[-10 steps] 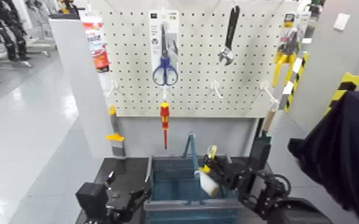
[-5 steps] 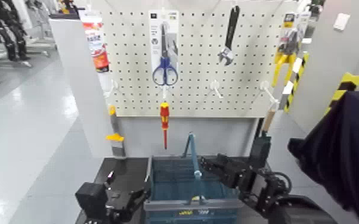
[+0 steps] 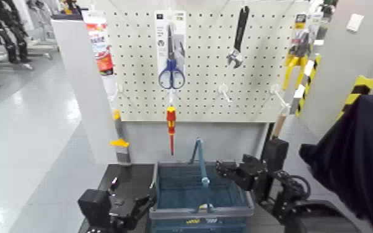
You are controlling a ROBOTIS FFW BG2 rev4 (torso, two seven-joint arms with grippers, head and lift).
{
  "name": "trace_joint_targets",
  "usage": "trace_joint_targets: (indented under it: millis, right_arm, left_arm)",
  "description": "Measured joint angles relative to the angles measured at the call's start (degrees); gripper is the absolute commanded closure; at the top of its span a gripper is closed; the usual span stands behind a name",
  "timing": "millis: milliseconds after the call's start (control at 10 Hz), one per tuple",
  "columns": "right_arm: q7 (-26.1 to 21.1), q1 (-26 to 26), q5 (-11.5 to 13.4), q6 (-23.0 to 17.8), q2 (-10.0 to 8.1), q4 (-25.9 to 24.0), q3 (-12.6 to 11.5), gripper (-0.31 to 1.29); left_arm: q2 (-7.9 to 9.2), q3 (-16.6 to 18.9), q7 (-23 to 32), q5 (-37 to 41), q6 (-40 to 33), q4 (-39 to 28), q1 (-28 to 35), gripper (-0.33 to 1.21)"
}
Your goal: Put the yellow roller into the crate.
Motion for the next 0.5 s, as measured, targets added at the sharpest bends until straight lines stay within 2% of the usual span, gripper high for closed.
trace_joint_targets:
  millis: [300, 500]
  right_arm:
    - [-7.8, 6.7, 2.5, -4.4, -0.33, -8.2, -1.7, 0.02]
    - [-11.4, 11.8, 4.1, -6.8, -0.33, -14.0, -3.0, 0.02]
  left_arm:
    - [0.10, 0.0, 0.0, 0.0, 0.0, 0.0, 0.0, 0.11]
    - [0.11, 0.1, 0.0, 0.0, 0.1, 0.0, 0.0, 0.11]
